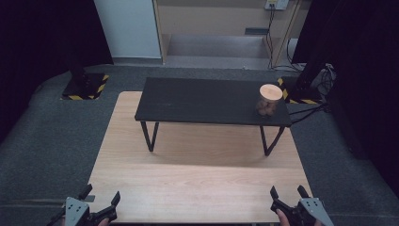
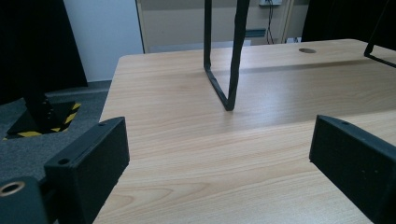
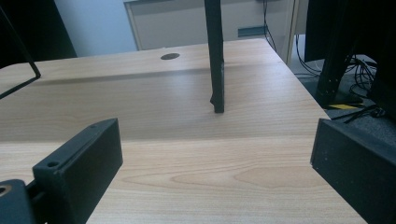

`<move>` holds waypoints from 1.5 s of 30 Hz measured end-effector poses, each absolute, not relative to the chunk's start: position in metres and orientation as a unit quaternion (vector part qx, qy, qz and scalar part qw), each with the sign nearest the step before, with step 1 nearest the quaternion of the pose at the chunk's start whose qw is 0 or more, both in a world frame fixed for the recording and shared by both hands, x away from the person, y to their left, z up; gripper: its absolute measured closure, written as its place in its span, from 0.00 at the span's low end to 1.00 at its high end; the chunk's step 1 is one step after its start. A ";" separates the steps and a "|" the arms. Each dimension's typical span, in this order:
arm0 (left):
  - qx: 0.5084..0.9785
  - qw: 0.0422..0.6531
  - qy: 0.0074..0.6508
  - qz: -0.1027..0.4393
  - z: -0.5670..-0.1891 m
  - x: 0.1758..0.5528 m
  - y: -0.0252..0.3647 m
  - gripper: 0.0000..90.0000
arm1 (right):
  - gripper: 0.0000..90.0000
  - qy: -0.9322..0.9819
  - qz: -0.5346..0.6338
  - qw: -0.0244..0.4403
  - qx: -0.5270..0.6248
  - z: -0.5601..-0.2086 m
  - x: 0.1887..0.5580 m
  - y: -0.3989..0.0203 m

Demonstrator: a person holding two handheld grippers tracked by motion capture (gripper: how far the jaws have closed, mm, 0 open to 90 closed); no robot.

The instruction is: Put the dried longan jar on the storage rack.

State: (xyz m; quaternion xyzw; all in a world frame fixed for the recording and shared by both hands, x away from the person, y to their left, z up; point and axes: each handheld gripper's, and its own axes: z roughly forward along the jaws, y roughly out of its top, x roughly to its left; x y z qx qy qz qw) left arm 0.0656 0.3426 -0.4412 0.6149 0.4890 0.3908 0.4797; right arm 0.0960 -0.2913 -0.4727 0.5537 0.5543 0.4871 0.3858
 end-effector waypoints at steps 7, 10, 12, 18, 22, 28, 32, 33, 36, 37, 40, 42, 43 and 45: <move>0.612 0.478 0.492 0.394 -0.444 0.064 0.342 0.04 | 0.03 0.553 0.486 0.385 0.557 -0.475 0.097 -0.291; 0.612 0.478 0.493 0.394 -0.445 0.063 0.342 0.04 | 0.03 0.554 0.485 0.384 0.558 -0.476 0.097 -0.291; 0.610 0.477 0.494 0.395 -0.445 0.063 0.342 0.04 | 0.03 0.553 0.485 0.385 0.558 -0.476 0.097 -0.290; 0.608 0.476 0.494 0.398 -0.446 0.061 0.341 0.04 | 0.03 0.553 0.486 0.384 0.557 -0.477 0.099 -0.290; 0.606 0.477 0.497 0.399 -0.447 0.061 0.340 0.04 | 0.03 0.551 0.488 0.382 0.559 -0.478 0.101 -0.289; 0.608 0.474 0.495 0.401 -0.447 0.061 0.339 0.04 | 0.03 0.545 0.491 0.382 0.562 -0.481 0.101 -0.290; 0.608 0.474 0.496 0.399 -0.448 0.061 0.338 0.04 | 0.03 0.544 0.491 0.382 0.563 -0.482 0.100 -0.290; 0.608 0.474 0.496 0.399 -0.448 0.061 0.338 0.04 | 0.03 0.545 0.490 0.382 0.563 -0.482 0.099 -0.291; 0.608 0.474 0.496 0.399 -0.448 0.061 0.338 0.04 | 0.03 0.545 0.490 0.382 0.563 -0.482 0.099 -0.291; 0.608 0.475 0.496 0.398 -0.448 0.061 0.338 0.04 | 0.03 0.544 0.490 0.383 0.563 -0.482 0.098 -0.292; 0.609 0.475 0.496 0.397 -0.448 0.062 0.338 0.04 | 0.03 0.544 0.489 0.382 0.564 -0.482 0.098 -0.292; 0.609 0.475 0.496 0.397 -0.448 0.061 0.338 0.04 | 0.03 0.545 0.489 0.382 0.564 -0.482 0.098 -0.292; 0.609 0.475 0.496 0.397 -0.448 0.061 0.338 0.04 | 0.03 0.544 0.489 0.382 0.564 -0.482 0.098 -0.292; 0.609 0.475 0.496 0.397 -0.448 0.061 0.338 0.04 | 0.03 0.545 0.489 0.383 0.564 -0.482 0.098 -0.292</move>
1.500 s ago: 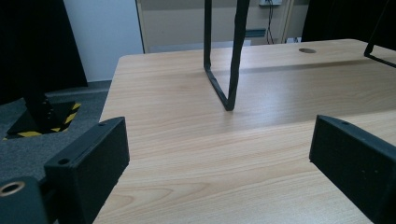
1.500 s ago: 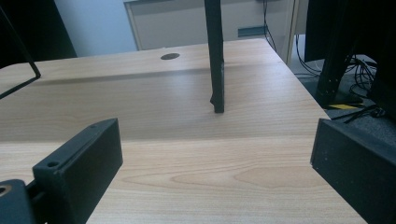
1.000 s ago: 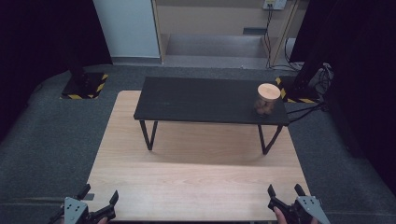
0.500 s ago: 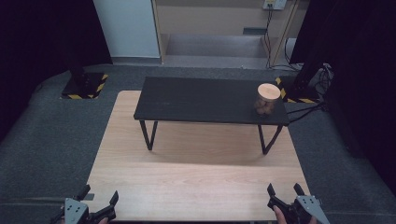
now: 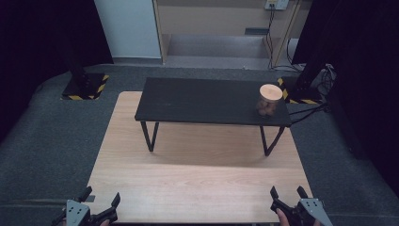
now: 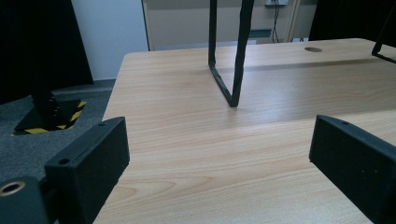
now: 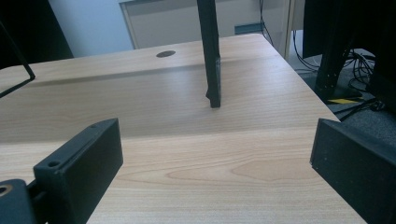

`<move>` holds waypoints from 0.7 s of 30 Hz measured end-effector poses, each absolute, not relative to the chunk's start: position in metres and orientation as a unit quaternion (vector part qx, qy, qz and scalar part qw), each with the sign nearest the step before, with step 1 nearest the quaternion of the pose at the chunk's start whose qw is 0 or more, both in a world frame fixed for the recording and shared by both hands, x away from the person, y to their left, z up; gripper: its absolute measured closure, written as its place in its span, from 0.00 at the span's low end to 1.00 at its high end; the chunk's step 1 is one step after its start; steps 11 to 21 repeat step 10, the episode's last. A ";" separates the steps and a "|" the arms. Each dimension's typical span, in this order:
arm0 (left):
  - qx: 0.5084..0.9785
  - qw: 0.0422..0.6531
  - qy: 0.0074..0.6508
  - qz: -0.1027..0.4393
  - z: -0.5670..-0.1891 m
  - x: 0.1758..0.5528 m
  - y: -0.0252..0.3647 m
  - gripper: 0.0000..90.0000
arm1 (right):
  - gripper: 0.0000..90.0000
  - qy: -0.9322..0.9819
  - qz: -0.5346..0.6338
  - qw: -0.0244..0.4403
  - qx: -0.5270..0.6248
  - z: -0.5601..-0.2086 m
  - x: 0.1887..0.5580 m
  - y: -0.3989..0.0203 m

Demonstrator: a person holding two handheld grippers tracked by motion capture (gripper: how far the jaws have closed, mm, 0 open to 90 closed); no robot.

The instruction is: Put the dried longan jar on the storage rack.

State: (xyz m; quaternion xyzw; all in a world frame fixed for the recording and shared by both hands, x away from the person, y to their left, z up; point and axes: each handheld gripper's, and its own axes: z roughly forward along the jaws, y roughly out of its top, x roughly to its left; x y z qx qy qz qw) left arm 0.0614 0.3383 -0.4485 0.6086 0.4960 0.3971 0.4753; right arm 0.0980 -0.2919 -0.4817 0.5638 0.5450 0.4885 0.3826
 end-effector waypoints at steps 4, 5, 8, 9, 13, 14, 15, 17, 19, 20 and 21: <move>0.607 0.476 0.497 0.397 -0.449 0.061 0.339 0.04 | 0.03 0.546 0.489 0.381 0.564 -0.482 0.099 -0.291; 0.608 0.475 0.497 0.397 -0.449 0.061 0.339 0.04 | 0.03 0.546 0.488 0.381 0.564 -0.482 0.099 -0.291; 0.609 0.476 0.497 0.396 -0.448 0.060 0.339 0.04 | 0.03 0.544 0.491 0.381 0.564 -0.482 0.099 -0.291; 0.609 0.476 0.496 0.396 -0.448 0.059 0.339 0.04 | 0.03 0.544 0.492 0.381 0.563 -0.481 0.098 -0.290; 0.609 0.476 0.496 0.397 -0.448 0.059 0.339 0.04 | 0.03 0.543 0.493 0.381 0.563 -0.481 0.097 -0.290; 0.609 0.476 0.496 0.397 -0.448 0.059 0.339 0.04 | 0.03 0.543 0.493 0.381 0.563 -0.481 0.097 -0.290; 0.609 0.476 0.496 0.397 -0.448 0.059 0.339 0.04 | 0.03 0.543 0.493 0.381 0.563 -0.481 0.097 -0.290; 0.609 0.476 0.496 0.397 -0.448 0.059 0.339 0.04 | 0.03 0.543 0.493 0.381 0.563 -0.481 0.097 -0.290; 0.609 0.476 0.496 0.397 -0.448 0.059 0.339 0.04 | 0.03 0.543 0.493 0.381 0.563 -0.481 0.097 -0.290; 0.609 0.476 0.496 0.397 -0.448 0.059 0.339 0.04 | 0.03 0.543 0.493 0.381 0.563 -0.481 0.097 -0.290; 0.609 0.476 0.496 0.397 -0.448 0.059 0.339 0.04 | 0.03 0.543 0.493 0.381 0.563 -0.481 0.097 -0.290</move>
